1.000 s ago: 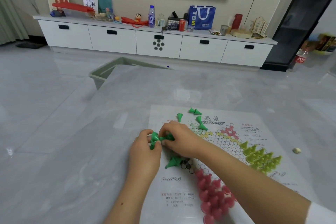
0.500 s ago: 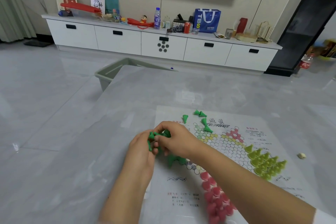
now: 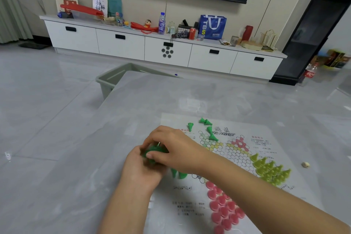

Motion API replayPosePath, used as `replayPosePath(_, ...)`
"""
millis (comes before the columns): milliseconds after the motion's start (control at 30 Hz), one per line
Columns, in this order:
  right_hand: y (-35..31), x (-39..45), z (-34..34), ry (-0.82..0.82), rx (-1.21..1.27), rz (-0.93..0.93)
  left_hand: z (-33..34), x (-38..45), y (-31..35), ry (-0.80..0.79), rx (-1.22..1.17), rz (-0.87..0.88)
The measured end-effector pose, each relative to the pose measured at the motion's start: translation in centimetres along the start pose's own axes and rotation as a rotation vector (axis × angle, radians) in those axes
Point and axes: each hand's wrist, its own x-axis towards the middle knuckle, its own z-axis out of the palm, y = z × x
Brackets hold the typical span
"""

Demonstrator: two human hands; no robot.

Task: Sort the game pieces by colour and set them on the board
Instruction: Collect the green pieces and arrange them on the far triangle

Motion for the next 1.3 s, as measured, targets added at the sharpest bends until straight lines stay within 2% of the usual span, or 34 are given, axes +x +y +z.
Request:
replayPosePath(133, 0.5, -1.1, -1.2, 0.075, 0.175, 0.044, 0.1, -0.4, 0.0, 0.080, -0.116, -0.030)
replayPosePath(200, 2.3, -1.5, -2.2, 0.167, 0.243, 0.110, 0.2, -0.6, 0.1, 0.112, -0.162, -0.011)
replayPosePath(300, 7.3, -2.5, -3.0, 0.362, 0.130, 0.317, 0.1, -1.0, 0.5, 0.136, -0.192, 0.042)
replayPosePath(333, 9.4, -3.0, -2.9, 0.367, 0.035, 0.403, 0.1, -1.2, 0.7, 0.134, -0.185, 0.057)
replayPosePath(400, 13.3, -4.0, -2.2, 0.246, -0.169, 0.532, 0.2, -1.3, 0.8, 0.132, -0.165, 0.084)
replayPosePath(467, 16.1, -4.1, -1.7, 0.157, -0.276, 0.572, 0.3, -1.4, 1.0, 0.134, -0.154, 0.104)
replayPosePath(600, 17.1, -0.3, -1.4, 0.215, -0.212, 0.495, 0.8, -1.5, 1.6, 0.125, -0.140, 0.159)
replayPosePath(800, 12.4, 1.9, 2.5, 0.176, -0.115, 0.234, 0.9, -1.4, 2.0, 0.113, -0.164, 0.190)
replayPosePath(900, 9.6, 1.6, 4.1, 0.113, -0.047, 0.167, 0.7, -1.4, 2.0, 0.090, -0.176, 0.194)
replayPosePath(1100, 6.8, 0.3, 1.9, -0.035, 0.195, 0.201, 0.4, -1.7, 2.0, 0.083, -0.201, 0.189)
replayPosePath(1200, 7.0, -1.9, 0.8, -0.139, -0.001, 0.231, 0.6, -1.7, 2.0, 0.068, -0.203, 0.189)
replayPosePath(1300, 6.1, -2.9, 3.2, -0.043, -0.098, 0.334, 0.8, -1.7, 1.9, 0.076, -0.199, 0.196)
